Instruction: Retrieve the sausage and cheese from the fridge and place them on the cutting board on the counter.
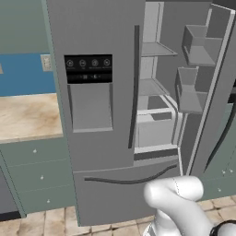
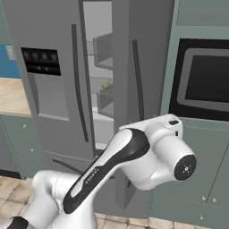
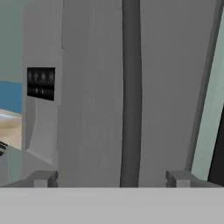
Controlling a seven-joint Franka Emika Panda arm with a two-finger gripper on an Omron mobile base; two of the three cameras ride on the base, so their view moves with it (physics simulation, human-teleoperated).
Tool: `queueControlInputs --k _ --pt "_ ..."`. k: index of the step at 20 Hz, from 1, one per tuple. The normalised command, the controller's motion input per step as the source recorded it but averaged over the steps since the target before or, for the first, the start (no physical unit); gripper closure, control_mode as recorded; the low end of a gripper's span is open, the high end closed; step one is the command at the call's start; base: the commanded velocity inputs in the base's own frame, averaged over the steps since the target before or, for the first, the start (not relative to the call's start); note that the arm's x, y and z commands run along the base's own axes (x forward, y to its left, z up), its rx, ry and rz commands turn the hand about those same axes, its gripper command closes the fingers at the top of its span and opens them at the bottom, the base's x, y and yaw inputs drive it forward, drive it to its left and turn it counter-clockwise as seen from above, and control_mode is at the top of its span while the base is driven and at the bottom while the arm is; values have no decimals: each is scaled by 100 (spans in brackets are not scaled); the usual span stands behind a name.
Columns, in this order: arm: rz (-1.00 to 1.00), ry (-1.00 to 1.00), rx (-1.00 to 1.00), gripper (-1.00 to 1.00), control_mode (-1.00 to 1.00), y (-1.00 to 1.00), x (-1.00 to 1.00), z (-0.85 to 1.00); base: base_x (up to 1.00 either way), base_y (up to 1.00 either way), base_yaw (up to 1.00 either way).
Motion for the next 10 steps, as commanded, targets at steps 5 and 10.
queueControlInputs --k 5,10 --pt "-7 -9 -15 -100 -100 63 -85 25 0 0 0" --pt "-31 -1 -21 -100 -100 100 -49 29 0 0 0"
